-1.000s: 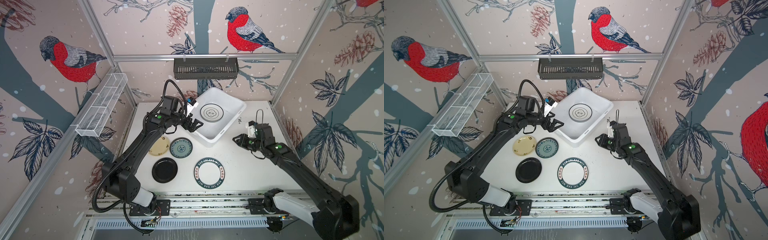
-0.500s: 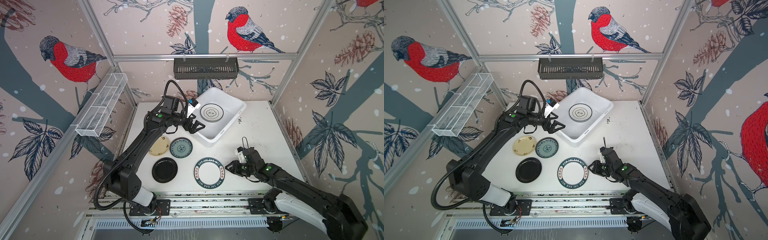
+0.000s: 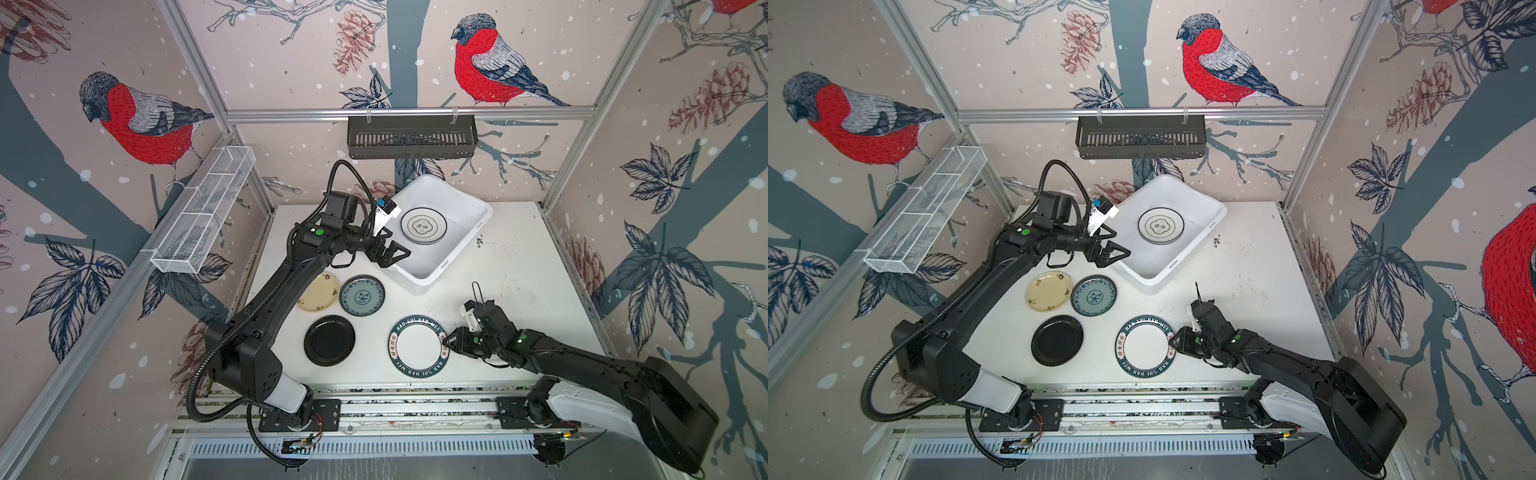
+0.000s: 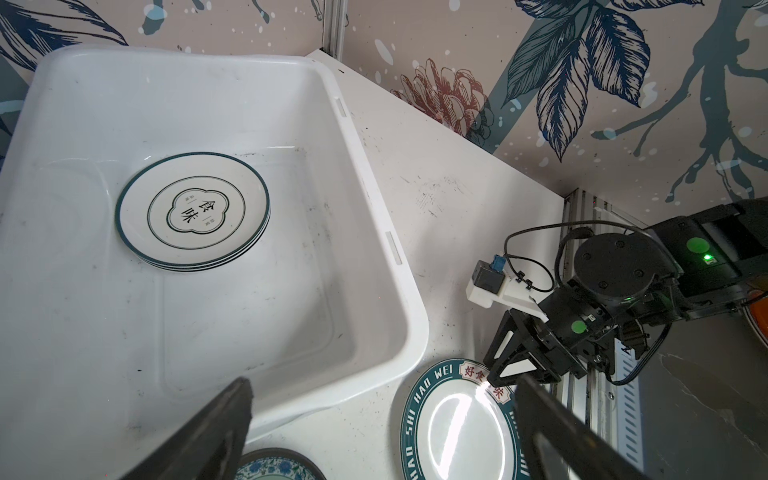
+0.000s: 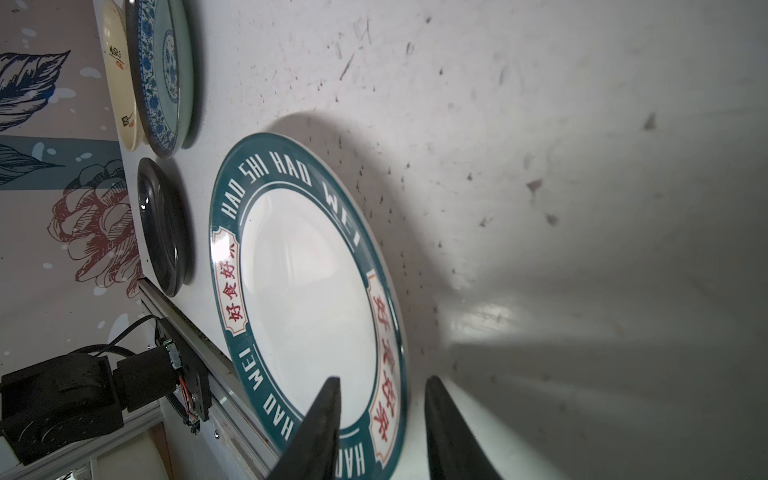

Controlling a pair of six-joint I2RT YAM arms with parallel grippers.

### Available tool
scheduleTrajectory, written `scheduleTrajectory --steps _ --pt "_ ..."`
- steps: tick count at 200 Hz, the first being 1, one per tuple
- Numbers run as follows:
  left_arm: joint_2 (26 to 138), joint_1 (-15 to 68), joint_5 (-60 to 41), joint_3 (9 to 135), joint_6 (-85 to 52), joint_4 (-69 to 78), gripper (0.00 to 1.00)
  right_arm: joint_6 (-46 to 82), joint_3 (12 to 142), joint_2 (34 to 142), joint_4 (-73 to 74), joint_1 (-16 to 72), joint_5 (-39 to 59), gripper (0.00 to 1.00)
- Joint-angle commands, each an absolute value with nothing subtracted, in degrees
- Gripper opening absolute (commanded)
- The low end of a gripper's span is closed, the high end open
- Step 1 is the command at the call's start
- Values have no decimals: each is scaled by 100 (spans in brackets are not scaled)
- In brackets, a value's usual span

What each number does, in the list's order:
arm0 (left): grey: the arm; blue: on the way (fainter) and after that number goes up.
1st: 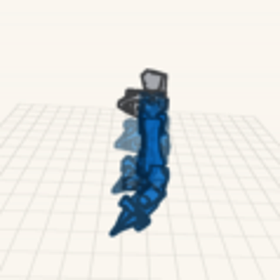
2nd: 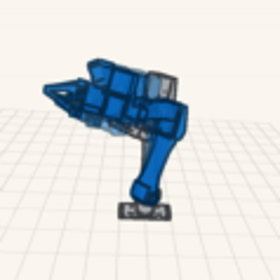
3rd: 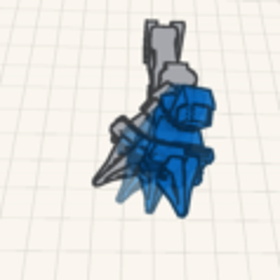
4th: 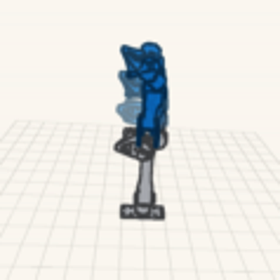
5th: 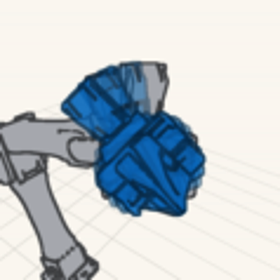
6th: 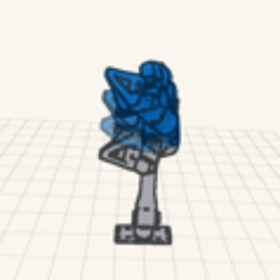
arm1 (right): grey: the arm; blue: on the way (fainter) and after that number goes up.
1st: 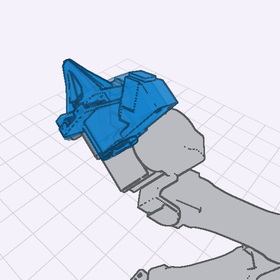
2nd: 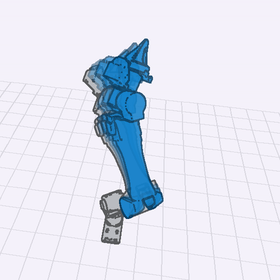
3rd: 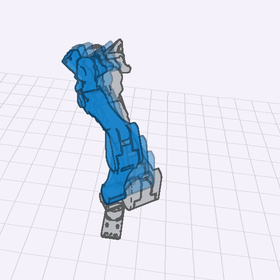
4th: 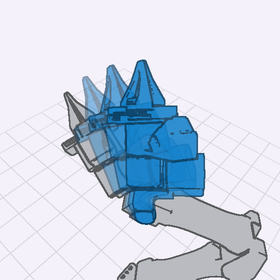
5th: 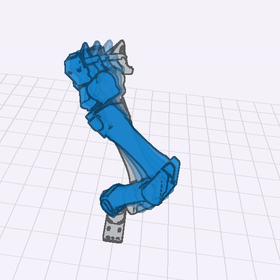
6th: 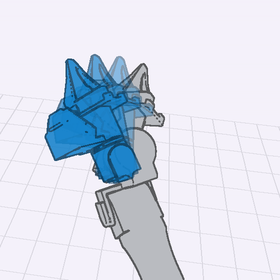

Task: Place the plates into the plastic bin on the countertop
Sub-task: 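Raise the right gripper out of the bin and move to the large green-rimmed plate, then close the right gripper on the rim of the large green-rimmed plate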

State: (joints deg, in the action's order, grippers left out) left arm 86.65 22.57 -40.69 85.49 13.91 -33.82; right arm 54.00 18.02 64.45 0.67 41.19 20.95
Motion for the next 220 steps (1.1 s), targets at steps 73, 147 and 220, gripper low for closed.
scheduleTrajectory --steps 73,147,220 --pt "8561 2261 -4182 8498 1446 -3435 97 5546 1881 7154 558 4219 1824 29" --pt "8512 2259 -4145 8435 1450 -3419 97 5648 1789 7753 516 4219 1488 13" --pt "8525 2259 -4149 8452 1441 -3408 97 5612 1696 7350 571 4140 1550 3"
